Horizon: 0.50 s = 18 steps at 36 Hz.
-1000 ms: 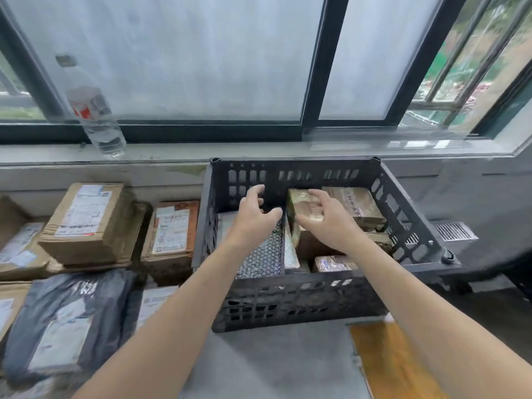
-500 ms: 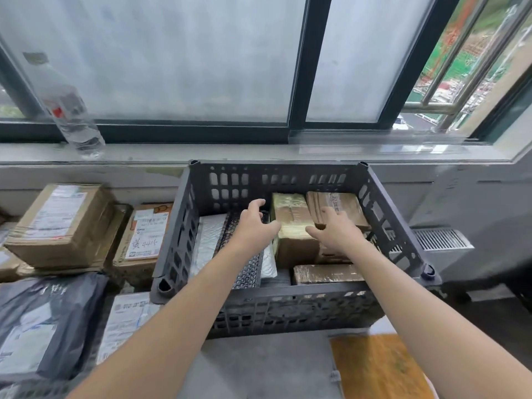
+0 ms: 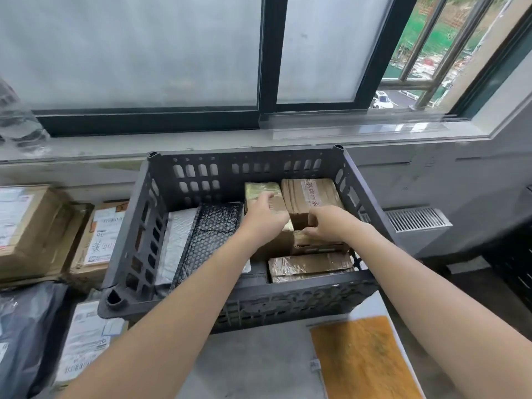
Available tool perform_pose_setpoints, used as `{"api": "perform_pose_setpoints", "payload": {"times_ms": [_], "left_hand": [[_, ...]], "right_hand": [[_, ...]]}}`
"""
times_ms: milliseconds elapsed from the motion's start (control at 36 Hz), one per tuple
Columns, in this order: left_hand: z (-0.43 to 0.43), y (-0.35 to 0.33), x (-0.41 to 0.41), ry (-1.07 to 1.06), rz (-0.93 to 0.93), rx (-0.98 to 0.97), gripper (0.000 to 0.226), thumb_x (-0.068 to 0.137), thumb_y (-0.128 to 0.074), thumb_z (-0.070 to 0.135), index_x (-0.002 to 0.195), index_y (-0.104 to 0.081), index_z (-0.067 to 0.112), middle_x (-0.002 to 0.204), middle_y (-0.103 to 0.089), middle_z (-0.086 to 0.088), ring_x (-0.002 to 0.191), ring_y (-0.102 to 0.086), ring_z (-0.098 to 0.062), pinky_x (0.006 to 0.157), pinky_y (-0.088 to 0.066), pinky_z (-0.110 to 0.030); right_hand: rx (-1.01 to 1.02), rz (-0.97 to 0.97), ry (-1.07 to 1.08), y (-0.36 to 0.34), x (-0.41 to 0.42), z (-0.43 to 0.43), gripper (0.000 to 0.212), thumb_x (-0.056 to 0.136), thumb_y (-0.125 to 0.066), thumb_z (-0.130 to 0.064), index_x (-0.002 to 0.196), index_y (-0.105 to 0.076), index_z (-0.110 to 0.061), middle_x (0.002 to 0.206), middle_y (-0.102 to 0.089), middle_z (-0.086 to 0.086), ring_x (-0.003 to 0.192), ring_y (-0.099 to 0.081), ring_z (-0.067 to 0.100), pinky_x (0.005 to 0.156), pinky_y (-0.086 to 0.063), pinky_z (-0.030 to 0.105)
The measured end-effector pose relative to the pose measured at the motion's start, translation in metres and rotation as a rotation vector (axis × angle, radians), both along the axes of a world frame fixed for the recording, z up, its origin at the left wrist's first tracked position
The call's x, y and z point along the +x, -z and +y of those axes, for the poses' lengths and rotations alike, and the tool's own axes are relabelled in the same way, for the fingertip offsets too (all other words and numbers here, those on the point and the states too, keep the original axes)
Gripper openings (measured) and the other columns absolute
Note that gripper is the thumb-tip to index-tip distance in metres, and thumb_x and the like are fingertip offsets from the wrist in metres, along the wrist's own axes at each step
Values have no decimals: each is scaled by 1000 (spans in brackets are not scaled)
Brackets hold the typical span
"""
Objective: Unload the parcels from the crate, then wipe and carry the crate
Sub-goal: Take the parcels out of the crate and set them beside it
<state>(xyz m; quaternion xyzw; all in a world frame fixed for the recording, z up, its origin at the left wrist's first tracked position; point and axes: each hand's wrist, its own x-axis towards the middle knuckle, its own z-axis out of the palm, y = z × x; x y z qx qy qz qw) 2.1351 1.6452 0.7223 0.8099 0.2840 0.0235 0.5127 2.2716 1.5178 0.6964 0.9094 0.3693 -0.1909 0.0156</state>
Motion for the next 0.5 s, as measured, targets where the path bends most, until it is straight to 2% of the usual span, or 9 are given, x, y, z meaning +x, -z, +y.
{"api": "perform_pose_setpoints", "payload": {"times_ms": [56,111,194,278,389,444,500], "left_hand": [[-3,3,3,11,7,4,61,92,-56,24,148,-32,23,140,-41,-8,80,-50,-3,84,-50,-34],[-5,7,6,23,14,10,60,92,-55,24,148,-33,23,141,-40,-8,78,-48,-2,72,-47,-27],[-8,8,6,41,28,27,59,92,-55,25,147,-33,23,143,-38,-7,82,-46,-4,74,-39,-27],[-7,7,7,38,21,26,60,92,-56,23,147,-35,22,142,-40,-8,80,-46,-1,69,-41,-26],[-1,3,3,17,-2,23,60,91,-59,21,146,-37,21,141,-41,-8,80,-48,-1,67,-43,-23],[2,2,0,20,-14,22,62,89,-61,19,147,-36,21,141,-42,-8,92,-54,-8,70,-43,-23],[5,1,-3,20,-23,24,65,89,-62,20,148,-36,21,143,-43,-7,115,-50,-17,84,-41,-27]], "right_hand": [[-52,108,-51,1,-2,-4,48,86,-65,-54,120,-59,-20,117,-63,0,102,-58,21,88,-50,35],[-118,138,-99,4,-3,-6,58,80,-69,-55,127,-55,-24,122,-61,-1,109,-56,22,92,-49,38],[-205,73,-173,5,-3,-6,54,79,-73,-46,125,-56,-23,122,-62,1,108,-57,25,88,-50,37],[-130,4,-182,-4,-1,-6,52,84,-68,-41,129,-53,-21,122,-62,2,106,-58,25,81,-48,32],[4,-27,-172,-29,4,-11,56,90,-63,-35,141,-45,-20,131,-58,5,115,-56,26,92,-49,39],[66,-33,-160,-44,6,-15,56,92,-62,-37,143,-44,-22,133,-55,5,120,-54,27,99,-47,43],[164,-49,-141,-60,8,-19,54,94,-60,-38,144,-43,-26,131,-53,2,120,-52,26,100,-45,44]]}}
